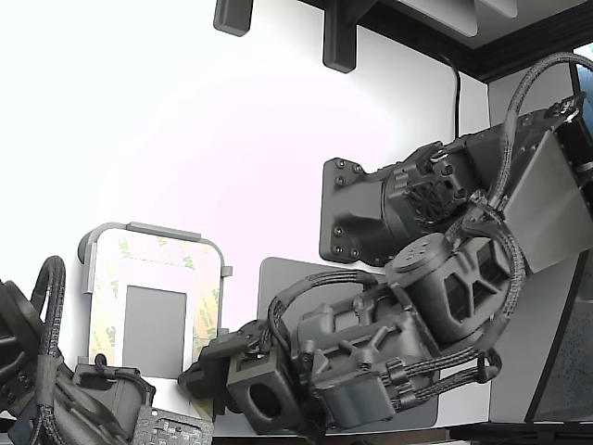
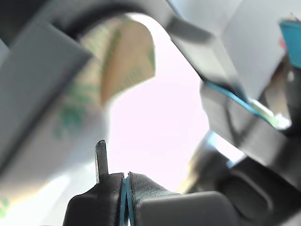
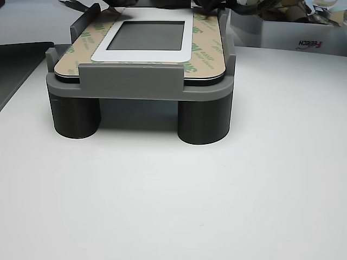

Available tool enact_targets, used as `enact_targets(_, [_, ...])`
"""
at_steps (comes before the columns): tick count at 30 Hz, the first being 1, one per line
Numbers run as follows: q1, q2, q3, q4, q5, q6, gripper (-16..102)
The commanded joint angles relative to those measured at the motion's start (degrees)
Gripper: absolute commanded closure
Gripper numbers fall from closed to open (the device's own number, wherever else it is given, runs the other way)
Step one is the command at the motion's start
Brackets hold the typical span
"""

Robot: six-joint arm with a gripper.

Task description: Peel off protective film from adhesive tape.

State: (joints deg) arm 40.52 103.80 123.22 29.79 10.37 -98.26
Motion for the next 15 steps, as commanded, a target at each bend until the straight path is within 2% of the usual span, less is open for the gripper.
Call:
enact_targets(1, [-1.1, 3.2, -3.3, 5.1, 0.7, 0.6, 70])
enact_targets(2, [-1.2, 4.3, -3.6, 7.1, 1.3, 1.2, 48])
enact_targets(3, [-1.2, 5.8, -3.7, 8.9, 2.1, 1.8, 11])
enact_targets(4, [-1.3, 7.6, -3.6, 10.6, 2.8, 2.5, -10])
enact_targets(5, [-1.1, 9.8, -3.3, 12.7, 3.7, 3.2, -2])
enact_targets(7, [-0.7, 14.2, -2.2, 16.3, 4.5, 6.1, -14])
enact_targets(12, [-1.4, 24.9, 2.6, 19.3, 5.1, 12.3, -10])
enact_targets(13, [-1.7, 27.1, 3.6, 20.1, 5.5, 16.1, -14])
enact_targets(15, [-2.5, 32.4, 6.7, 20.6, 6.2, 23.0, -8])
